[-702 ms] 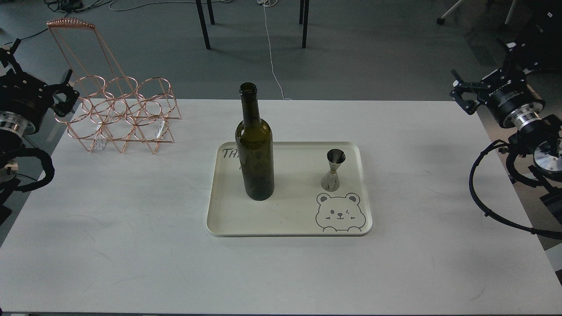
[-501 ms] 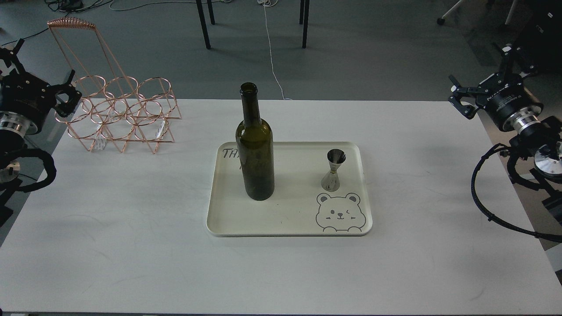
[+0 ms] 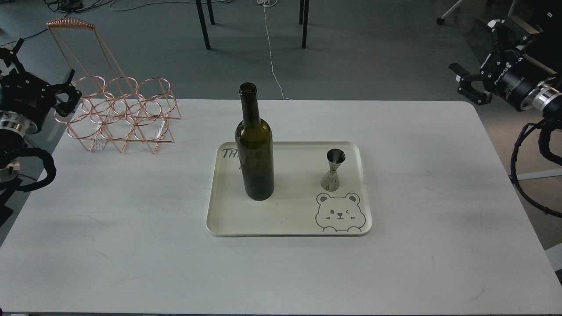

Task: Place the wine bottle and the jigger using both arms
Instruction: 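Raise the right gripper from its rest pose toward the tray, then reach the right gripper to the steel jigger on the tray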

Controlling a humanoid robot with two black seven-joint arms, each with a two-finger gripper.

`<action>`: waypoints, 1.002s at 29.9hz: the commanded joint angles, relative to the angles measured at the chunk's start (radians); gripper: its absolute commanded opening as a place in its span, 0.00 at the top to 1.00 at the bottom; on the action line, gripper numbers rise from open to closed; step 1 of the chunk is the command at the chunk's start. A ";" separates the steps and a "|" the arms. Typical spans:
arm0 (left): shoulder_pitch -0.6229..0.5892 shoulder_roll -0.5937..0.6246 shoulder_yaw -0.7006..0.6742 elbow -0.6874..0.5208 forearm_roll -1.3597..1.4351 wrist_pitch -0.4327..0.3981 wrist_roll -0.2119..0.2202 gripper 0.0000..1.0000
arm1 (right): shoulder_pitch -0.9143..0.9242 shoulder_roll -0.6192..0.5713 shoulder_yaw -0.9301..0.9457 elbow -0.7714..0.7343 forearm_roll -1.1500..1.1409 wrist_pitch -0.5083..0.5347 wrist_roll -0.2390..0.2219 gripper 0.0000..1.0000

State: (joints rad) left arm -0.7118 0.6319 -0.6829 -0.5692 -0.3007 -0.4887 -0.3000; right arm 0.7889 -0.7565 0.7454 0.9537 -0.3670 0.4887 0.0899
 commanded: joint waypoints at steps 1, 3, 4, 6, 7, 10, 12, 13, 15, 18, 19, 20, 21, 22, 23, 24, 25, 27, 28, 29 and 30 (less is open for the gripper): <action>-0.002 0.000 -0.001 0.000 -0.002 0.000 -0.001 0.02 | -0.040 -0.052 0.002 0.111 -0.171 0.000 0.004 0.03; -0.003 0.002 0.000 0.000 0.000 0.000 -0.001 0.02 | -0.063 -0.087 0.002 0.184 -0.260 0.000 0.010 0.03; -0.003 0.002 0.000 0.000 0.000 0.000 -0.001 0.02 | -0.083 -0.099 0.000 0.230 -0.323 0.000 0.017 0.03; -0.003 0.002 0.000 0.000 0.000 0.000 -0.001 0.02 | -0.126 -0.104 0.000 0.296 -0.435 -0.039 0.031 0.04; -0.003 0.002 0.000 0.000 0.000 0.000 -0.001 0.02 | -0.152 -0.104 -0.001 0.338 -0.517 -0.070 0.037 0.04; -0.003 0.002 0.000 0.000 0.000 0.000 -0.001 0.02 | -0.213 -0.104 -0.003 0.428 -0.764 -0.143 0.066 0.04; -0.003 0.002 -0.001 0.000 -0.001 0.000 -0.001 0.02 | -0.250 -0.104 -0.005 0.468 -0.902 -0.177 0.085 0.04; -0.003 0.003 -0.001 0.000 -0.002 0.000 -0.001 0.02 | -0.261 -0.103 -0.005 0.480 -0.956 -0.191 0.087 0.04; -0.003 0.005 0.000 0.000 -0.002 0.000 0.001 0.02 | -0.270 -0.096 -0.027 0.494 -1.093 -0.223 0.090 0.04; -0.003 0.005 0.002 0.000 -0.002 0.000 0.002 0.02 | -0.270 -0.092 -0.083 0.507 -1.262 -0.281 0.105 0.05; -0.003 0.005 0.002 0.000 -0.002 0.000 0.002 0.02 | -0.267 -0.090 -0.102 0.508 -1.317 -0.303 0.110 0.05; -0.003 0.005 0.000 0.000 -0.002 0.000 0.002 0.02 | -0.264 -0.087 -0.121 0.507 -1.358 -0.317 0.113 0.05; -0.003 0.005 0.000 0.000 -0.002 0.000 0.002 0.02 | -0.261 -0.078 -0.138 0.507 -1.406 -0.326 0.117 0.06; -0.003 0.005 0.002 0.000 -0.002 0.000 0.001 0.02 | -0.257 -0.064 -0.150 0.505 -1.443 -0.329 0.120 0.06; -0.003 0.005 0.002 0.000 -0.002 0.000 0.001 0.02 | -0.255 -0.043 -0.161 0.502 -1.487 -0.331 0.122 0.07; -0.002 0.005 0.000 0.000 -0.003 0.000 0.001 0.02 | -0.250 -0.027 -0.169 0.501 -1.522 -0.331 0.122 0.07; -0.002 0.002 0.002 0.000 -0.002 0.000 0.002 0.02 | -0.243 -0.011 -0.178 0.499 -1.573 -0.329 0.122 0.07; -0.002 0.000 0.003 0.000 -0.002 0.000 0.002 0.02 | -0.226 0.019 -0.199 0.493 -1.651 -0.328 0.122 0.07; -0.002 -0.003 0.003 0.000 -0.002 0.000 0.002 0.02 | -0.209 0.046 -0.210 0.478 -1.690 -0.328 0.122 0.07; -0.002 -0.003 0.005 0.000 -0.002 0.000 0.002 0.02 | -0.195 0.069 -0.219 0.461 -1.714 -0.326 0.122 0.07; -0.002 -0.004 0.005 0.000 -0.002 0.000 0.002 0.02 | -0.177 0.091 -0.231 0.439 -1.733 -0.326 0.122 0.08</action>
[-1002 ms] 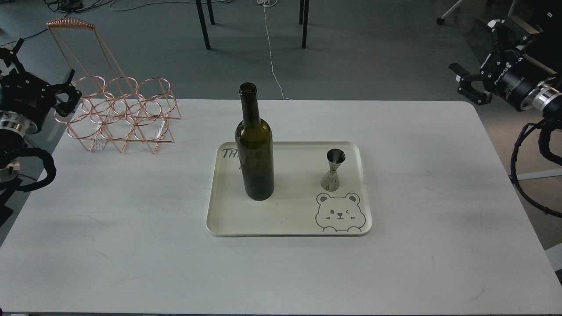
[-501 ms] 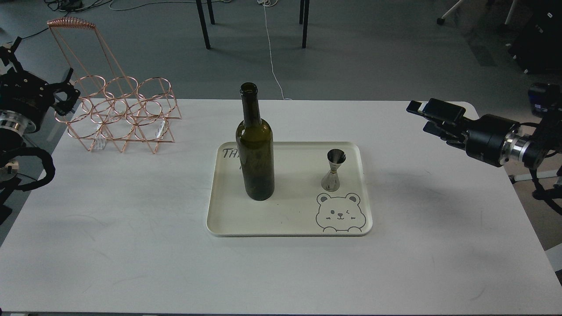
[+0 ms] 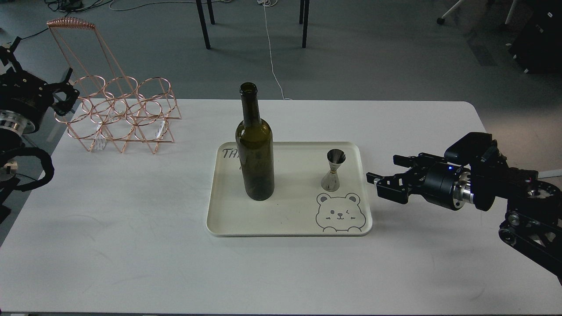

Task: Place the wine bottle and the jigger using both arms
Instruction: 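Reach the right gripper to the steel jigger on the tray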

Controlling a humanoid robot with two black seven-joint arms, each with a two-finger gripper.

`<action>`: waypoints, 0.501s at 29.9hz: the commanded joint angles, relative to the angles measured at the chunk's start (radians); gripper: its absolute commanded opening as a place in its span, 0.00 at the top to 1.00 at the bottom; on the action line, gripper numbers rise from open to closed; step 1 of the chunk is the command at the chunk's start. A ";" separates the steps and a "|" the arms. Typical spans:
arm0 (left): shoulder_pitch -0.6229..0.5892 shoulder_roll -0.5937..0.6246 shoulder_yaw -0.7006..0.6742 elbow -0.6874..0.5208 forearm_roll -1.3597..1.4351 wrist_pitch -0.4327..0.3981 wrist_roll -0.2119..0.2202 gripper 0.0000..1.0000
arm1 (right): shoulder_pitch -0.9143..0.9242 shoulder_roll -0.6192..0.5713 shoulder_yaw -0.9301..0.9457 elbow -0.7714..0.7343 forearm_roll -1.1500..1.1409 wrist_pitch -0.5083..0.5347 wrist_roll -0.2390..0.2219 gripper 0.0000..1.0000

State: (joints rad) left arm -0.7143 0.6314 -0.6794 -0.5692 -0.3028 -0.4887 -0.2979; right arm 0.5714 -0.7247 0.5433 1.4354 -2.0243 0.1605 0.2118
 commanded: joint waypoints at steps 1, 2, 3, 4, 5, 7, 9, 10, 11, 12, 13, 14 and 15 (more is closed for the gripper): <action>0.001 -0.004 0.001 0.000 0.002 0.000 0.000 0.02 | 0.056 0.073 -0.042 -0.058 -0.085 0.004 0.000 0.09; 0.001 -0.004 0.001 0.000 0.001 0.000 0.000 0.02 | 0.079 0.085 -0.061 -0.079 -0.086 0.007 0.000 0.11; 0.001 -0.004 0.001 0.000 0.001 0.000 0.000 0.02 | 0.097 0.094 -0.078 -0.095 -0.088 0.008 0.000 0.13; 0.001 -0.002 0.001 0.000 0.002 0.000 0.000 0.02 | 0.120 0.106 -0.098 -0.116 -0.088 0.008 0.000 0.14; 0.001 -0.002 0.001 0.000 0.001 0.000 0.000 0.02 | 0.139 0.123 -0.115 -0.137 -0.088 0.008 0.000 0.16; 0.001 -0.002 0.001 0.002 0.001 0.000 0.000 0.02 | 0.162 0.149 -0.135 -0.182 -0.088 0.008 0.000 0.21; 0.001 -0.002 0.001 0.002 0.002 0.000 0.000 0.02 | 0.183 0.175 -0.143 -0.220 -0.086 0.007 0.000 0.26; 0.001 -0.002 0.001 0.002 0.002 0.000 0.000 0.02 | 0.189 0.188 -0.144 -0.236 -0.086 0.008 0.000 0.26; 0.001 -0.002 0.001 0.002 0.002 0.000 0.000 0.02 | 0.192 0.211 -0.144 -0.253 -0.086 0.008 0.000 0.28; 0.003 -0.002 0.001 0.002 0.002 0.000 0.000 0.02 | 0.194 0.224 -0.144 -0.260 -0.086 0.008 0.000 0.29; 0.003 -0.002 0.001 0.002 0.002 0.000 0.000 0.02 | 0.194 0.237 -0.146 -0.266 -0.086 0.008 0.000 0.30; 0.001 -0.002 0.001 0.002 0.002 0.000 0.000 0.02 | 0.194 0.243 -0.146 -0.270 -0.086 0.008 0.000 0.30; 0.001 -0.002 0.001 0.002 0.002 0.000 0.000 0.02 | 0.194 0.246 -0.155 -0.270 -0.086 0.008 0.000 0.31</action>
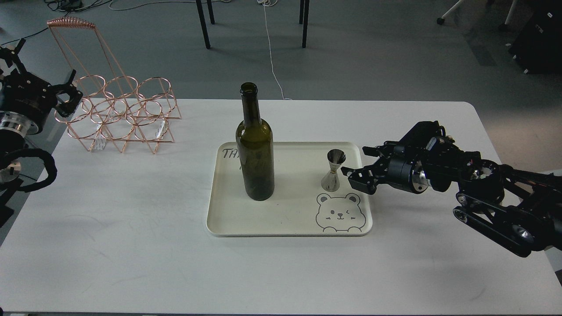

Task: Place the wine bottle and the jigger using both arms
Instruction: 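Reach the right gripper to the steel jigger on the tray, then grasp the steel jigger with the right gripper and lift it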

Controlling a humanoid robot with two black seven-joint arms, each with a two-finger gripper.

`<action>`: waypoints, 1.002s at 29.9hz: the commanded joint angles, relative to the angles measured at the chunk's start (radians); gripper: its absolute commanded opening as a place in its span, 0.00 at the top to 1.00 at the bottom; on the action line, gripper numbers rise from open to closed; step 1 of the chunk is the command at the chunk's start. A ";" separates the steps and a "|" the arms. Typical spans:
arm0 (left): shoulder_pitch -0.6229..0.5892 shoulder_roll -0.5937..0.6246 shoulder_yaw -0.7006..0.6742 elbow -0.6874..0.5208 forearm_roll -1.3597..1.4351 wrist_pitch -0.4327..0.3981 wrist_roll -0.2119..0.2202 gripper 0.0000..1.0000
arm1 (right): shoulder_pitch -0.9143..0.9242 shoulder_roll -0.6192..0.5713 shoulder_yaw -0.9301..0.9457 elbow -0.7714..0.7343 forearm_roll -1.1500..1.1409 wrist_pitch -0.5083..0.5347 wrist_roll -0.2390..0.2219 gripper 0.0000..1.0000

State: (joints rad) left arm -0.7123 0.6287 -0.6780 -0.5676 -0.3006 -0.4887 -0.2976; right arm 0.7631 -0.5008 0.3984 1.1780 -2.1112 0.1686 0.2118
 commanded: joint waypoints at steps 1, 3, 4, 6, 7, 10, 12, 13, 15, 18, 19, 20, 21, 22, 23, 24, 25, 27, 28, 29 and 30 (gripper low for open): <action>-0.001 0.002 -0.002 0.000 0.000 0.000 -0.002 0.02 | 0.002 0.025 -0.016 -0.014 0.000 0.000 0.000 0.31; -0.003 0.003 -0.003 0.000 0.002 0.000 -0.002 0.02 | 0.002 0.028 -0.029 -0.017 0.000 0.000 0.000 0.34; -0.003 0.005 -0.003 0.000 0.002 0.000 0.000 0.02 | 0.002 0.030 -0.030 -0.023 0.000 -0.001 0.000 0.35; -0.004 0.005 -0.003 0.000 0.005 0.000 -0.002 0.02 | 0.002 0.033 -0.032 -0.037 0.000 -0.001 0.000 0.38; -0.004 0.005 -0.002 0.000 0.005 0.000 0.000 0.02 | 0.002 0.041 -0.030 -0.043 0.000 -0.001 0.000 0.39; -0.006 0.002 -0.003 0.000 0.005 0.000 -0.002 0.02 | 0.007 0.062 -0.030 -0.046 0.000 -0.001 0.000 0.40; -0.007 0.000 -0.003 0.000 0.005 0.000 -0.002 0.02 | 0.008 0.067 -0.030 -0.046 0.000 -0.001 0.000 0.40; -0.007 0.000 -0.003 0.000 0.005 0.000 -0.002 0.02 | 0.010 0.068 -0.030 -0.047 0.000 -0.001 0.000 0.40; -0.007 0.000 -0.003 0.000 0.005 0.000 -0.002 0.02 | 0.019 0.070 -0.032 -0.051 0.000 -0.001 0.000 0.40; -0.007 0.000 -0.003 0.000 0.005 0.000 -0.002 0.02 | 0.021 0.085 -0.033 -0.057 0.000 -0.001 0.000 0.44; -0.009 0.000 -0.003 0.000 0.005 0.000 -0.002 0.02 | 0.021 0.088 -0.033 -0.058 0.000 -0.001 0.000 0.47; -0.007 0.000 -0.003 0.000 0.005 0.000 -0.002 0.02 | 0.021 0.091 -0.035 -0.060 0.000 -0.001 0.000 0.50; -0.009 0.000 -0.003 0.000 0.005 0.000 -0.002 0.02 | 0.021 0.093 -0.035 -0.064 0.000 -0.001 0.000 0.53; -0.009 0.000 -0.003 0.000 0.005 0.000 -0.002 0.02 | 0.021 0.094 -0.035 -0.069 0.000 -0.001 -0.003 0.58; -0.009 0.002 -0.002 0.000 0.005 0.000 -0.002 0.02 | 0.021 0.102 -0.035 -0.070 0.000 -0.001 -0.005 0.63; -0.009 0.002 -0.002 0.000 0.005 0.000 -0.002 0.02 | 0.022 0.110 -0.035 -0.072 0.000 -0.001 -0.006 0.65; -0.009 0.002 -0.002 0.000 0.005 0.000 -0.002 0.02 | 0.022 0.111 -0.035 -0.074 0.000 -0.001 -0.008 0.67; -0.009 0.002 -0.003 0.000 0.005 0.000 -0.002 0.02 | 0.024 0.113 -0.035 -0.077 0.000 -0.001 -0.011 0.72; -0.009 0.002 -0.003 0.000 0.005 0.000 -0.002 0.02 | 0.025 0.113 -0.035 -0.078 -0.001 -0.001 -0.012 0.76; -0.009 0.002 -0.003 0.000 0.005 0.000 -0.002 0.02 | 0.028 0.113 -0.035 -0.081 -0.001 -0.001 -0.012 0.79; -0.009 0.002 -0.003 0.000 0.005 0.000 -0.002 0.02 | 0.030 0.113 -0.035 -0.086 -0.001 -0.001 -0.012 0.83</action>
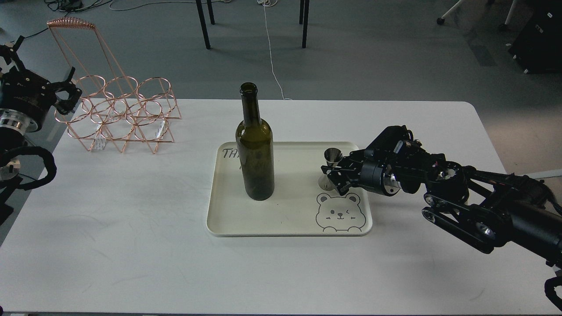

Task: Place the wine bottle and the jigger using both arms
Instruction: 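Grasp the steel jigger with the right gripper and lift it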

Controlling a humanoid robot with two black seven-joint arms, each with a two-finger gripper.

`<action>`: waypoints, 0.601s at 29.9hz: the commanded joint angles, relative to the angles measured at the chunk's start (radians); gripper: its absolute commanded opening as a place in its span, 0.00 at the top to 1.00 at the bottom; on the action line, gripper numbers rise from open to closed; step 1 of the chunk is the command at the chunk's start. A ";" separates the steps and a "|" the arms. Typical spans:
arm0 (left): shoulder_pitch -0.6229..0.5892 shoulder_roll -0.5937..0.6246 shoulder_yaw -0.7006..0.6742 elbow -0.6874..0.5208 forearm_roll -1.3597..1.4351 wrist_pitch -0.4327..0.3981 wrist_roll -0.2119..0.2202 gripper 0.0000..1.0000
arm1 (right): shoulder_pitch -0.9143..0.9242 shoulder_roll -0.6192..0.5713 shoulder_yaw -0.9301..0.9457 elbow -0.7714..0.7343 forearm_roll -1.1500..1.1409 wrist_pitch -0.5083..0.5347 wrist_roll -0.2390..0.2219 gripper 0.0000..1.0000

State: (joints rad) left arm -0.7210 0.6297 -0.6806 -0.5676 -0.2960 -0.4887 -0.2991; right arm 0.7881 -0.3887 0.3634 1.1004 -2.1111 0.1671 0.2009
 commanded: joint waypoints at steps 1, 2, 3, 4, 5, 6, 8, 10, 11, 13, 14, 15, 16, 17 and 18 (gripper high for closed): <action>0.000 0.001 0.000 0.001 0.001 0.000 0.000 0.02 | 0.005 0.001 0.000 -0.011 -0.001 0.000 -0.003 0.86; 0.000 0.002 0.001 0.003 0.001 0.000 0.000 0.02 | 0.005 0.001 0.000 -0.013 0.000 0.000 -0.003 0.90; 0.000 0.001 0.001 0.005 0.001 0.000 0.000 0.02 | 0.005 0.002 0.000 -0.013 0.000 0.000 -0.003 0.93; 0.000 0.001 0.003 0.005 0.001 0.000 0.000 0.02 | 0.005 0.002 0.000 -0.013 0.000 0.000 -0.003 0.96; 0.000 0.002 0.003 0.005 0.001 0.000 0.000 0.02 | 0.005 0.002 0.000 -0.013 0.000 -0.001 -0.003 0.97; 0.000 0.002 0.003 0.005 0.001 0.000 0.000 0.02 | 0.003 0.002 0.000 -0.013 0.000 -0.003 -0.003 0.98; 0.000 0.002 0.001 0.005 0.001 0.000 0.000 0.02 | 0.003 0.002 0.000 -0.013 0.000 -0.006 -0.003 0.99; 0.000 0.002 0.001 0.005 0.001 0.000 0.000 0.02 | 0.003 0.002 0.000 -0.011 0.000 -0.006 -0.002 0.99; 0.000 0.002 0.000 0.005 0.001 0.000 0.000 0.02 | 0.005 0.002 0.000 -0.011 0.000 -0.006 -0.001 0.99; -0.002 0.002 0.000 0.005 0.001 0.000 0.000 0.02 | 0.007 0.002 0.000 -0.010 0.000 -0.008 -0.001 0.99; -0.002 0.002 0.000 0.005 0.001 0.000 0.002 0.02 | 0.007 0.002 0.000 -0.007 0.000 -0.008 -0.001 0.99; -0.002 0.002 0.000 0.005 0.001 0.000 0.002 0.02 | 0.007 0.002 0.002 -0.004 0.000 -0.009 -0.001 0.99; -0.002 0.004 0.000 0.005 0.001 0.000 0.002 0.02 | 0.007 0.001 0.002 0.001 0.000 -0.011 -0.001 0.99; -0.002 0.004 0.000 0.005 0.001 0.000 0.000 0.02 | 0.007 -0.005 0.003 0.006 0.000 -0.014 -0.001 0.99; -0.002 0.004 0.000 0.005 0.001 0.000 0.002 0.02 | 0.007 -0.010 0.005 0.016 0.000 -0.015 -0.001 0.99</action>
State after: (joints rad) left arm -0.7227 0.6324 -0.6810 -0.5629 -0.2945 -0.4887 -0.2991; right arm 0.7941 -0.3879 0.3639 1.0992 -2.1107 0.1569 0.1995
